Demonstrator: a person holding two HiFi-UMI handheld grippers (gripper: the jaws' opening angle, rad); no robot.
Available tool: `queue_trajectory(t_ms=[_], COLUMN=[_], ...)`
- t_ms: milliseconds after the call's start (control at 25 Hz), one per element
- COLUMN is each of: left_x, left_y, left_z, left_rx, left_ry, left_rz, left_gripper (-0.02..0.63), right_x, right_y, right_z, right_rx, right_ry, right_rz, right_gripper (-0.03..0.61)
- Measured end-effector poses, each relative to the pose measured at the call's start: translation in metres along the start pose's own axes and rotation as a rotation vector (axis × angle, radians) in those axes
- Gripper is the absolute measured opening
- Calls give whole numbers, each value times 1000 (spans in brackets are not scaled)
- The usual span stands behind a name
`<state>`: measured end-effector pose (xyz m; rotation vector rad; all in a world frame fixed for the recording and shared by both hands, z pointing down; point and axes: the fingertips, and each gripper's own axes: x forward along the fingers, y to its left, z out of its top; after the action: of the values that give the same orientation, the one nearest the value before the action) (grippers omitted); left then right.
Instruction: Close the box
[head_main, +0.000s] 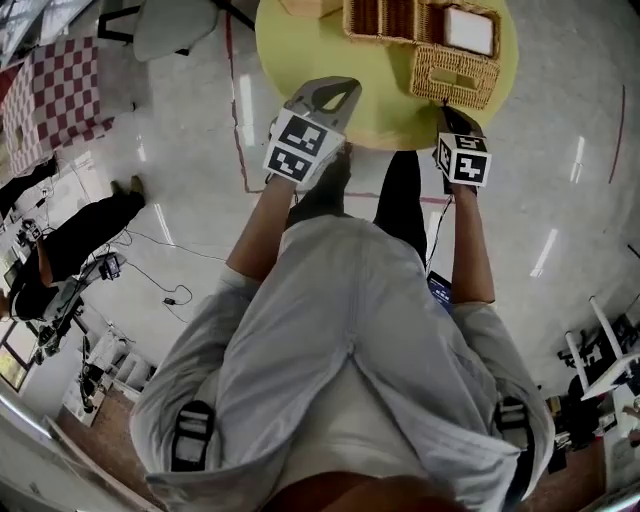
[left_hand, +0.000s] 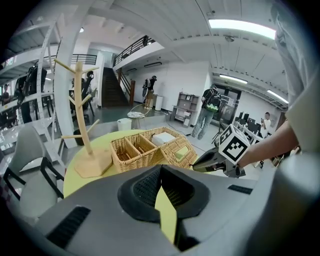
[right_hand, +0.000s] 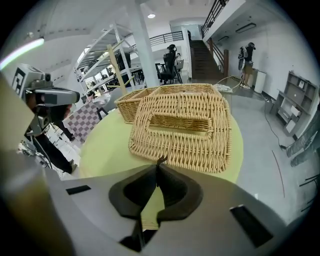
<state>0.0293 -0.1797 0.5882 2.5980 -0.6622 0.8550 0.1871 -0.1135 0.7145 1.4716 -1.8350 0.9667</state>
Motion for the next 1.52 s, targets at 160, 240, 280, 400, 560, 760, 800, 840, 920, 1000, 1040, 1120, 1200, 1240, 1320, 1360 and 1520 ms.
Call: queue_trajectory(t_ms=[160, 240, 280, 400, 560, 760, 800, 840, 920, 1000, 1040, 1120, 1200, 1240, 1320, 1360, 1520], left_x=[-3, -4, -5, -7, -8, -14, -13, -12, -9, -7, -7, -7, -5, -3, -2, -1, 7], left_y=[-5, -7, -8, -11, -19, -17, -16, -15, -16, -16, -15, -10, -5, -4, 0, 1, 4], left_z=[11, 17, 21, 37, 61, 83, 87, 92, 103, 116, 121, 130, 139, 144, 150, 152, 158], left_rx=[8, 12, 14, 26, 47, 57, 55, 53, 55, 65, 66, 59, 55, 53, 45, 38, 8], left_ry=[-19, -32, -39, -71, -112, -147, -151, -156, -172, -191, -194, -195, -204, -210, -210, -209, -208], left_rz=[-11, -16, -18, -18, -26, -30, -26, -20, -11, -2, 5, 25, 46, 57, 81, 93, 140], left_gripper=[29, 29, 29, 29, 29, 29, 29, 29, 29, 29, 29, 29, 29, 29, 29, 29, 29], right_x=[-15, -25, -30, -46, -68, -86, -89, -92, -100, -108, -110, -112, -113, -114, -113, -113, -109], right_y=[1, 1, 1, 1, -1, 10, 11, 11, 9, 6, 5, 4, 3, 1, -2, -3, -12], right_z=[11, 18, 22, 33, 49, 77, 83, 88, 100, 113, 120, 134, 147, 153, 167, 173, 195], right_rx=[-6, -10, -12, -12, -26, -101, -121, -138, -159, -167, -169, -174, -181, -182, -177, -174, -187], right_ry=[-20, -30, -34, -49, -70, -74, -70, -66, -66, -78, -84, -91, -98, -104, -118, -124, -139], right_rz=[1, 2, 4, 15, 24, 66, 80, 94, 124, 152, 166, 195, 220, 231, 257, 273, 317], right_gripper=[35, 35, 35, 35, 35, 35, 35, 35, 35, 35, 35, 35, 35, 35, 35, 35, 35])
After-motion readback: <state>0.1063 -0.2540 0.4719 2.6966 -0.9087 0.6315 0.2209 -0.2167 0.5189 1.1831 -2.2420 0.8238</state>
